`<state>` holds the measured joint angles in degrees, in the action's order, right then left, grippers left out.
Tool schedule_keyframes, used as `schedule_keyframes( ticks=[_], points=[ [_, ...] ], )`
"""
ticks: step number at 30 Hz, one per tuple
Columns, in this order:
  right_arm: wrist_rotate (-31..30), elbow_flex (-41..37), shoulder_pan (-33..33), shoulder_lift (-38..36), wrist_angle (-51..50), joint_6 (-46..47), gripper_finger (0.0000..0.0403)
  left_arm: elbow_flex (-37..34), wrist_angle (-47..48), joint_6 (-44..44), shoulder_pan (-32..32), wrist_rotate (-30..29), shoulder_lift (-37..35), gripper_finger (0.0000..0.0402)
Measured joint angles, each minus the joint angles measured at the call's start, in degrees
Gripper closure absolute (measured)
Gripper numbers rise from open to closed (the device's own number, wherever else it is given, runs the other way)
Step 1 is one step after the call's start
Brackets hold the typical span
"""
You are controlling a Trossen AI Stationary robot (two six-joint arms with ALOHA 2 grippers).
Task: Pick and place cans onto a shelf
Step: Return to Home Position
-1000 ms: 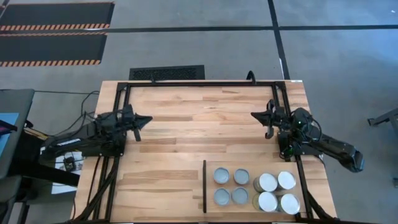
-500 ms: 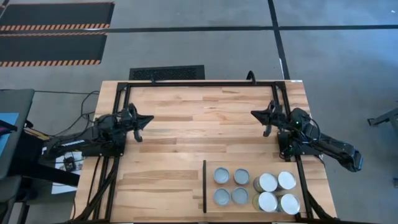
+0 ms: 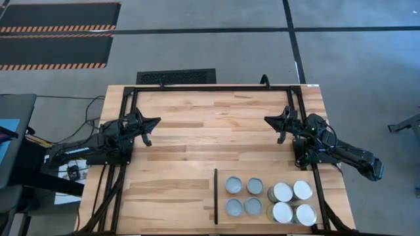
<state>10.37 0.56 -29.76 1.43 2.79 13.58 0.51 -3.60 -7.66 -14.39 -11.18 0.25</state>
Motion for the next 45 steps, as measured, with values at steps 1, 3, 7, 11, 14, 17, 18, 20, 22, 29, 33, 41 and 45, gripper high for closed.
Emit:
schedule_keyframes(
  ticks=[1,3,7,11,14,17,18,20,22,29,33,41,45],
  points=[
    [0.0,0.0,0.0,0.0,0.0,0.0,0.0349,0.0,0.0,0.19,0.0,0.0,0.0,0.0401],
    [0.02,0.0,0.0,0.0,-0.04,0.0,0.0348,-0.02,0.01,0.27,0.0,0.0,0.0,0.0401],
    [0.02,0.0,0.0,0.0,-0.09,0.0,0.0348,-0.04,0.0,0.31,0.0,0.02,0.0,0.0401],
    [0.02,0.02,0.0,0.0,-0.13,0.0,0.0348,-0.07,0.02,0.33,0.0,0.02,0.0,0.0401],
    [0.02,0.02,0.0,0.0,-0.17,0.01,0.0348,-0.09,0.0,0.33,0.0,0.04,0.0,0.0401],
    [0.02,0.02,0.0,0.0,-0.17,0.0,0.0348,-0.09,0.02,0.33,0.0,0.04,0.0,0.0401],
    [0.03,0.02,0.0,0.0,-0.17,0.0,0.0348,-0.09,0.02,0.33,0.0,0.04,0.0,0.0401],
    [0.04,0.02,0.0,0.0,-0.17,0.0,0.0348,-0.09,0.02,0.33,0.0,0.05,0.0,0.0401],
    [0.04,0.02,0.0,0.0,-0.19,0.0,0.0348,-0.11,0.02,0.34,0.0,0.07,0.0,0.0401],
    [0.04,0.02,0.0,0.0,-0.2,0.0,0.0348,-0.13,0.02,0.35,0.0,0.07,0.0,0.0401],
    [0.04,0.02,0.0,0.0,-0.2,0.0,0.0348,-0.13,0.02,0.35,0.0,0.07,0.0,0.0401],
    [0.07,0.02,0.0,0.0,-0.2,0.0,0.0348,0.07,0.24,0.3,-0.06,0.3,0.0,0.0401],
    [0.11,0.0,0.0,0.02,-0.2,0.0,0.0348,0.46,1.43,0.02,-0.16,-0.59,0.02,0.0401]
  ],
)
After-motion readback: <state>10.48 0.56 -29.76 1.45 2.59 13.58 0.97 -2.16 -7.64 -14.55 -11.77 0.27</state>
